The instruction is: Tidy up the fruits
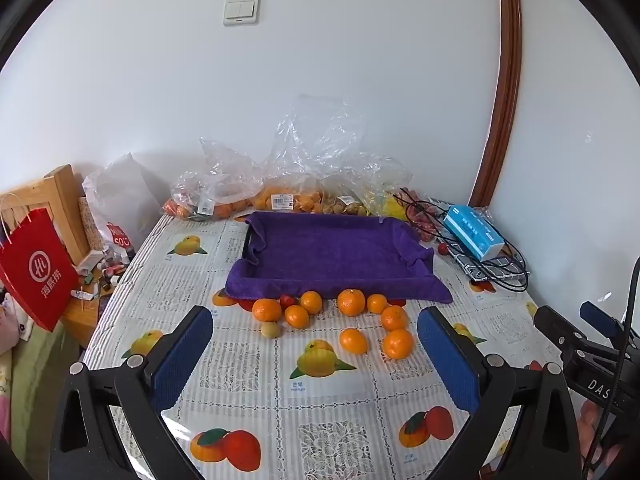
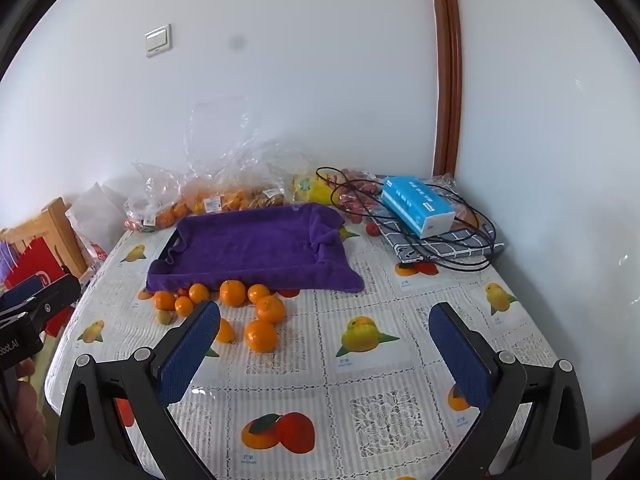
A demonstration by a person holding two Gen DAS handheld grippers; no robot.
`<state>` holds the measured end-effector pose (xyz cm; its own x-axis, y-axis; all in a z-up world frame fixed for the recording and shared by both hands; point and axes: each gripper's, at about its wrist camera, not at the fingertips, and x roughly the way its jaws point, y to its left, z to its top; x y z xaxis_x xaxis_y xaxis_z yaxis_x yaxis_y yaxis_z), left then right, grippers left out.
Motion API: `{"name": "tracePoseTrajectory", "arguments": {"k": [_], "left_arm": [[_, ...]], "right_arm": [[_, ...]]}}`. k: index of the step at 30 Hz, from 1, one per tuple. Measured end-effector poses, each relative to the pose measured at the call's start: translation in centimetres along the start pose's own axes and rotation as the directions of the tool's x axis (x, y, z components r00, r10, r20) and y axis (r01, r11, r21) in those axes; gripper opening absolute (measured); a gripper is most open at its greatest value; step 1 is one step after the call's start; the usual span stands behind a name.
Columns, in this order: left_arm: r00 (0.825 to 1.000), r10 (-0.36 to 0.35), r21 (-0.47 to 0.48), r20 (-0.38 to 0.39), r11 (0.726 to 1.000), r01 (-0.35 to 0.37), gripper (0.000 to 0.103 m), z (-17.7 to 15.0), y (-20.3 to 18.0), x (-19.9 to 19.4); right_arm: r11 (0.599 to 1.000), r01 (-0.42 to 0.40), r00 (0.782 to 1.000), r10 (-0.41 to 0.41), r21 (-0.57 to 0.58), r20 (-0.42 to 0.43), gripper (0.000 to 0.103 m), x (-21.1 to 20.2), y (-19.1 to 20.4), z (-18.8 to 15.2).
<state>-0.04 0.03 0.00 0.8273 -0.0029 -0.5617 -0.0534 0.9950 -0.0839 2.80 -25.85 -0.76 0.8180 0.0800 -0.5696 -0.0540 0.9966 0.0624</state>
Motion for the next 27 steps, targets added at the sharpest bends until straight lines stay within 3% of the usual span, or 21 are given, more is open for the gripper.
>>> {"name": "tracePoseTrajectory", "arguments": {"k": [27], "left_arm": [[1.0, -0.005, -0.004, 0.004, 1.0, 0.005, 0.102, 0.0, 0.4, -0.3]], "right_arm": [[1.0, 0.006, 1.0, -0.006, -0.018, 0.002, 0.103, -1.0, 1.2, 0.0]]}}
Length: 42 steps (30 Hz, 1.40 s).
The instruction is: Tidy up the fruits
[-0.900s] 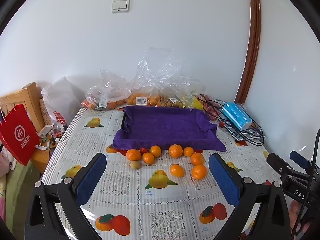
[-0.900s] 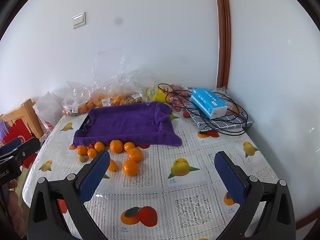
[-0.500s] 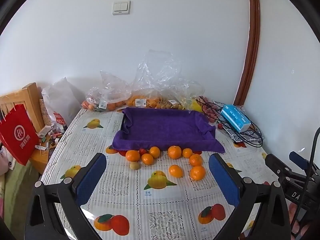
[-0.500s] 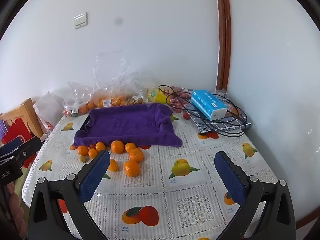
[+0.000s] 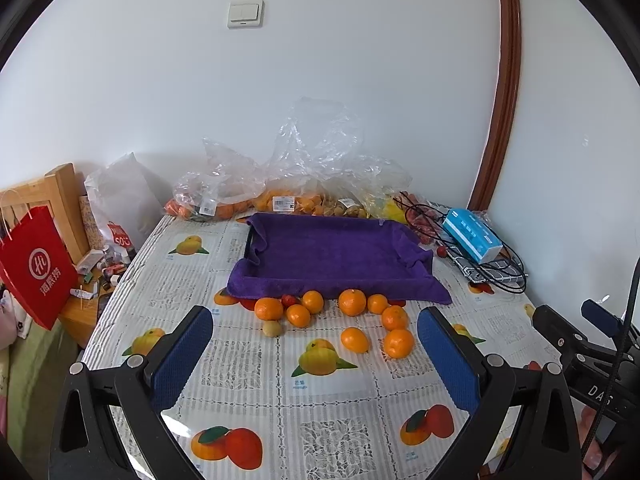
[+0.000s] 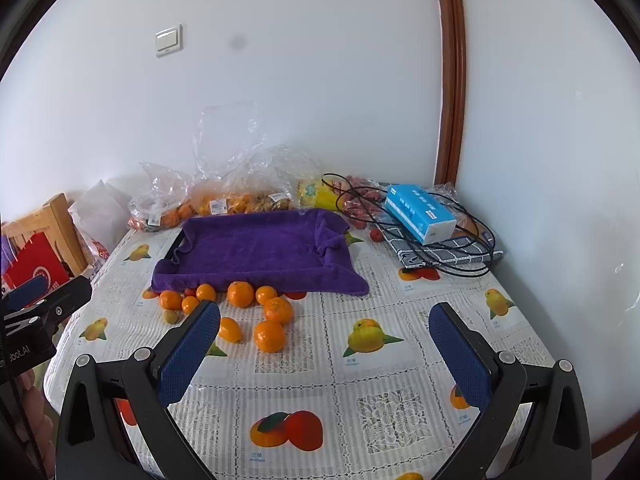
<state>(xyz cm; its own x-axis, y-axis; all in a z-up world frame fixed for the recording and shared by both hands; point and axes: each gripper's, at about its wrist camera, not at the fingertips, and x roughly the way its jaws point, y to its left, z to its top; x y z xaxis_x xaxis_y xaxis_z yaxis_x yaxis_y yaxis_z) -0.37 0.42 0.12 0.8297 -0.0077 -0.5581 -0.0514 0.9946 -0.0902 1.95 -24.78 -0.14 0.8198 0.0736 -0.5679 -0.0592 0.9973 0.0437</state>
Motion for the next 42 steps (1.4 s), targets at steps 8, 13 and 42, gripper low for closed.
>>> {"name": "tracePoseTrajectory", "arguments": {"k": [8, 13, 42], "left_arm": [[1.0, 0.0, -0.005, 0.005, 1.0, 0.0, 0.103, -0.47, 0.48, -0.09], [1.0, 0.003, -0.004, 0.008, 1.0, -0.003, 0.102, -0.54, 0.52, -0.15], [1.0, -0.002, -0.011, 0.014, 1.0, 0.002, 0.103, -0.71, 0.69, -0.36]], "right_arm": [[1.0, -0.004, 1.0, 0.004, 0.005, 0.001, 0.103, -0.08, 0.12, -0.2], [1.0, -0.009, 1.0, 0.009, 0.005, 0.003, 0.103, -0.06, 0.18, -0.25], [1.0, -0.009, 1.0, 0.009, 0.0, 0.022, 0.103, -0.67, 0.56, -0.26]]}}
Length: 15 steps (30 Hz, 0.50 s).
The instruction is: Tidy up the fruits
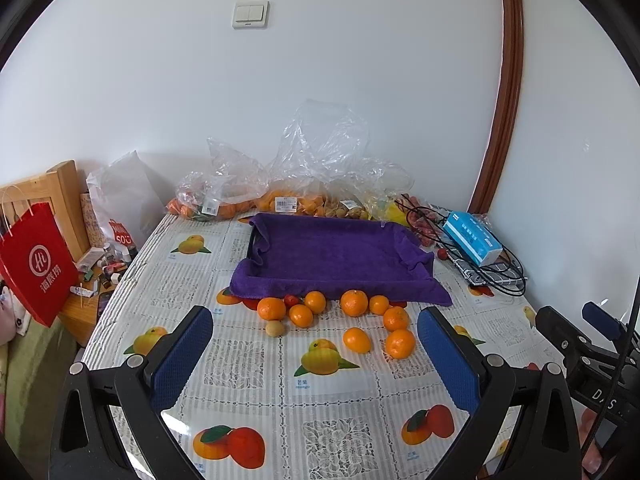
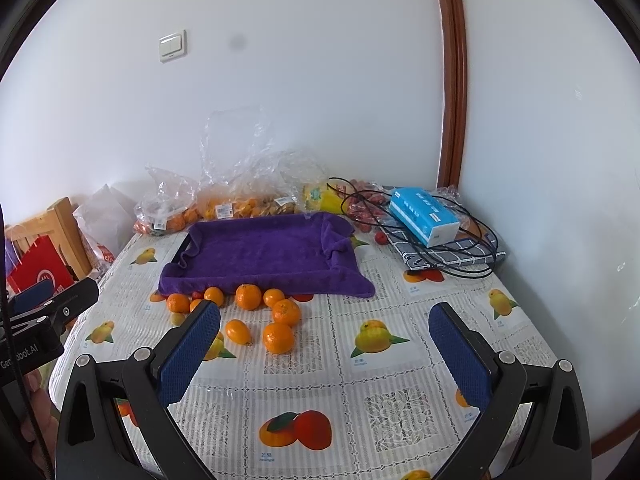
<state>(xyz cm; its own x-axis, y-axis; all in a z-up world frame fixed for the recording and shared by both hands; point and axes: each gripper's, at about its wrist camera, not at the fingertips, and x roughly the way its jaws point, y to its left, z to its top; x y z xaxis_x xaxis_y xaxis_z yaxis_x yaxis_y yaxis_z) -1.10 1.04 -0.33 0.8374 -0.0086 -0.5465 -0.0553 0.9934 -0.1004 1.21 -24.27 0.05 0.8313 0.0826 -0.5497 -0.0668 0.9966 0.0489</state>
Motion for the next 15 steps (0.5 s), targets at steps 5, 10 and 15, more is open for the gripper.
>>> {"name": "tracePoseTrajectory", "arguments": {"k": [5, 10, 15], "left_arm": [[1.0, -0.004, -0.003, -0.001, 1.0, 0.004, 0.103, 0.03, 0.08, -0.01], [1.0, -0.004, -0.002, -0.001, 1.0, 0.004, 0.103, 0.05, 0.14, -0.06], [1.0, 0.001, -0.001, -0.003, 1.0, -0.001, 0.103, 0.2, 0.06, 0.03]], "right_arm": [[1.0, -0.006, 1.0, 0.006, -0.002, -0.008, 0.103, 0.21, 0.01, -0.11], [1.0, -0.007, 1.0, 0.007, 0.002, -0.009, 0.103, 0.28, 0.04, -0.05], [1.0, -0.009, 1.0, 0.009, 0.004, -0.006, 0.103, 0.24, 0.1, 0.08]]}}
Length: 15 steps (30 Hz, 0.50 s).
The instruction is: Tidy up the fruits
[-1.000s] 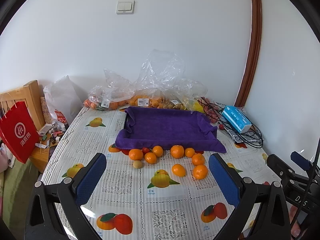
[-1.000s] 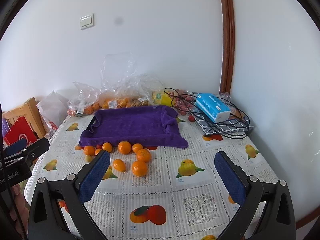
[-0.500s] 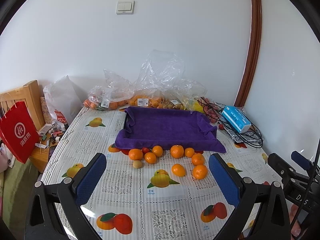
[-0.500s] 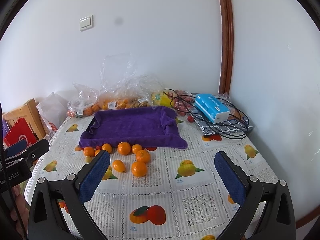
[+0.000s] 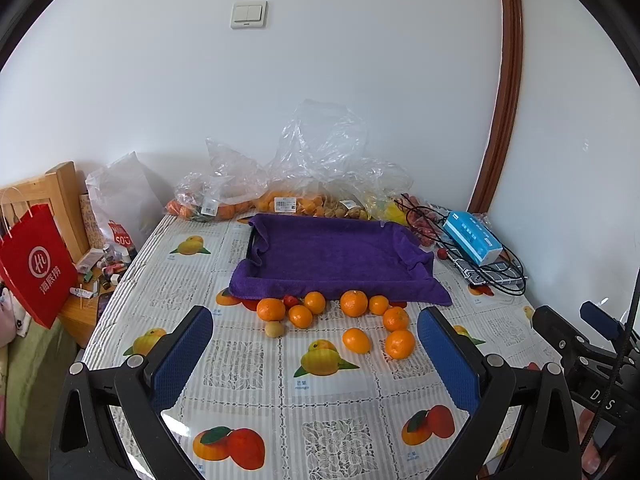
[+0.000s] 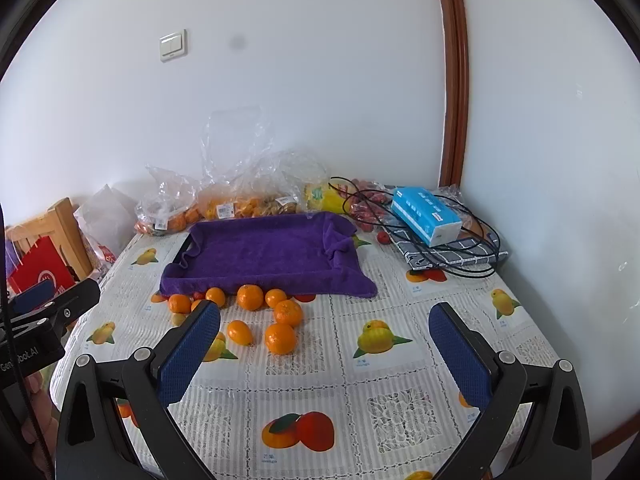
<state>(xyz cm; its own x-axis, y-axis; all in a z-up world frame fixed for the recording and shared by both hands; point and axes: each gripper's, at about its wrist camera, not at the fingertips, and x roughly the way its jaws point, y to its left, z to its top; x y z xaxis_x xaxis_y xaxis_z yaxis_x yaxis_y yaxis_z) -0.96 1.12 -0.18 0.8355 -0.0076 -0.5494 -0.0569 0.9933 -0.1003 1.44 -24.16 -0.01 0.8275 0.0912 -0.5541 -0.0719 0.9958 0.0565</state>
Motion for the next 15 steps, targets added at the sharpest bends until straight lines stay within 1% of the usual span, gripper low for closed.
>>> {"name": "tracePoseTrajectory", "arguments": {"k": [2, 7, 11, 15], "left_arm": [[1.0, 0.011, 0.002, -0.001, 1.0, -0.011, 0.103, 0.15, 0.04, 0.14], [1.0, 0.012, 0.002, -0.006, 1.0, -0.012, 0.103, 0.13, -0.02, 0.32], [1.0, 0.024, 0.007, -0.012, 1.0, -0.024, 0.103, 0.06, -0.06, 0.7], [0.999, 0.048, 0.011, -0.002, 0.999, -0.048, 0.103, 0.05, 0.02, 0.96]], "right_arm": [[1.0, 0.001, 1.0, -0.001, 0.001, -0.003, 0.103, 0.11, 0.07, 0.07], [1.0, 0.004, 1.0, -0.004, -0.006, -0.007, 0.103, 0.22, 0.18, -0.01], [1.0, -0.003, 1.0, 0.003, 0.012, 0.004, 0.103, 0.35, -0.02, 0.07], [1.0, 0.002, 1.0, -0.002, 0.005, 0.006, 0.103, 0.93, -0.04, 0.25]]}}
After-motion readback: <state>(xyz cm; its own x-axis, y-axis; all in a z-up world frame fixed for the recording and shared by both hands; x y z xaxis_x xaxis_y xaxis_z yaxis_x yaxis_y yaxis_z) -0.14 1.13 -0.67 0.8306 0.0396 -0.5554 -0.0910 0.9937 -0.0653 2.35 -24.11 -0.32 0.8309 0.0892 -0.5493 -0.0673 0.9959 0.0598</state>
